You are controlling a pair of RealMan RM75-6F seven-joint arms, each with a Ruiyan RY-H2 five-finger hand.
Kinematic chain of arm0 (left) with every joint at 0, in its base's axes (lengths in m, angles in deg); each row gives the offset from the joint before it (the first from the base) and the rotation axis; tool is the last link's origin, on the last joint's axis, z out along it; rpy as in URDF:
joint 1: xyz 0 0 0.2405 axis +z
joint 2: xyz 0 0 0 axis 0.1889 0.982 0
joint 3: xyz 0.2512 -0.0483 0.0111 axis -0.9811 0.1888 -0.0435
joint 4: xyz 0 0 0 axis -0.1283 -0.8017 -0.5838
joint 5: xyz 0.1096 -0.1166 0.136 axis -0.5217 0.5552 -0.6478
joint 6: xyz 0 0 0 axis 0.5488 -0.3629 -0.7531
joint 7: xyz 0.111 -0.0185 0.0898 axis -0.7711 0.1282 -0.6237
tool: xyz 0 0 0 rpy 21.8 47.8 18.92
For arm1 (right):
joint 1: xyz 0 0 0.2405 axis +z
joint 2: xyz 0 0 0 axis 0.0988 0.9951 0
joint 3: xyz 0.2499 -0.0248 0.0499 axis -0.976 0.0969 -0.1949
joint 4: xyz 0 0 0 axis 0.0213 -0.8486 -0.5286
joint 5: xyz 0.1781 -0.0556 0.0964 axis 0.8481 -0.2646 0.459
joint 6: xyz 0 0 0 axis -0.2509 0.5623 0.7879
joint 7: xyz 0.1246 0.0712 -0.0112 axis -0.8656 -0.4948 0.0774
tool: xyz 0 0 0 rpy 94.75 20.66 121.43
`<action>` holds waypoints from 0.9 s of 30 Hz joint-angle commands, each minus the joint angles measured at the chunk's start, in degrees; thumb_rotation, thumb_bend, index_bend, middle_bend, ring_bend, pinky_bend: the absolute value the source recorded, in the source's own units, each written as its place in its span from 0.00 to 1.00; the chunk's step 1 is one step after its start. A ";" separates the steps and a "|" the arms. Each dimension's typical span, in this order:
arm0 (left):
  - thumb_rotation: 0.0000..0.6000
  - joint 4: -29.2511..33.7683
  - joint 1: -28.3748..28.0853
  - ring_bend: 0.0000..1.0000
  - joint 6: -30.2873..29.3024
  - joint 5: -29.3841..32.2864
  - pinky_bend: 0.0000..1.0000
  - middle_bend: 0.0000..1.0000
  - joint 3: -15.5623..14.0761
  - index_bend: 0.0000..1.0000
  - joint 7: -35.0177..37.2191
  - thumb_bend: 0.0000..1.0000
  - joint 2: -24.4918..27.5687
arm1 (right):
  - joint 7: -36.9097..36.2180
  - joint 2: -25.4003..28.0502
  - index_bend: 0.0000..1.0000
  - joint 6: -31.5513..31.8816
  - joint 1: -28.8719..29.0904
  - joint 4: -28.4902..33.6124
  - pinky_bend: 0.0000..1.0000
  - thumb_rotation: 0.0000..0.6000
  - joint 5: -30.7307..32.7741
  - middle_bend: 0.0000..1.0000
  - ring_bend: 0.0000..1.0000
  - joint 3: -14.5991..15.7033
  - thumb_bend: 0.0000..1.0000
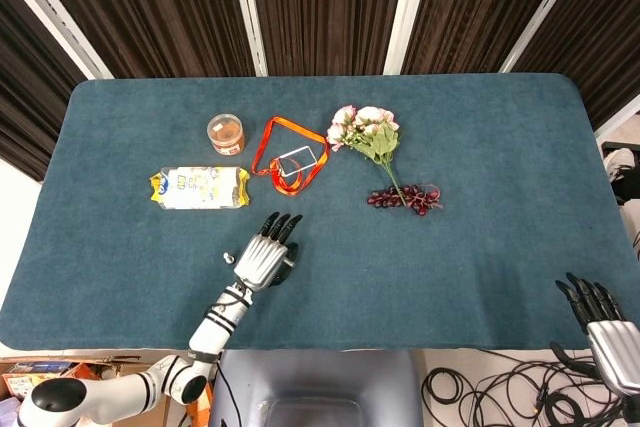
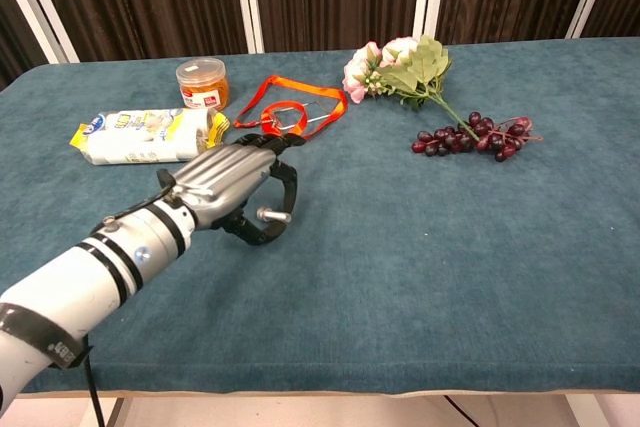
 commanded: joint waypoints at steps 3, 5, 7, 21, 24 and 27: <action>1.00 0.76 0.24 0.00 0.24 0.88 0.00 0.05 0.71 0.64 1.49 0.37 0.72 | 0.12 -0.08 0.00 -0.07 0.02 -0.12 0.00 1.00 0.08 0.00 0.00 -0.06 0.21; 1.00 1.29 0.31 0.00 0.36 1.30 0.00 0.06 1.06 0.64 2.29 0.37 1.03 | 0.22 -0.12 0.00 -0.14 0.07 -0.12 0.00 1.00 0.10 0.00 0.00 -0.09 0.21; 1.00 1.63 0.32 0.00 0.48 1.61 0.00 0.06 1.31 0.64 2.83 0.37 1.27 | 0.38 -0.17 0.00 -0.15 0.06 -0.14 0.00 1.00 0.12 0.00 0.00 -0.11 0.21; 1.00 2.28 0.17 0.00 1.59 4.81 0.00 0.07 3.18 0.62 4.19 0.38 1.91 | 0.67 -0.24 0.00 -0.36 0.11 -0.07 0.00 1.00 0.11 0.00 0.00 -0.07 0.21; 1.00 2.27 0.04 0.00 1.73 5.07 0.00 0.07 3.32 0.61 4.43 0.38 1.99 | 0.67 -0.23 0.00 -0.42 0.13 -0.08 0.00 1.00 0.15 0.00 0.00 -0.08 0.21; 1.00 2.20 -0.14 0.00 2.07 5.43 0.00 0.07 3.43 0.61 4.51 0.38 2.05 | 0.64 -0.22 0.00 -0.40 0.12 -0.11 0.00 1.00 0.12 0.00 0.00 -0.07 0.21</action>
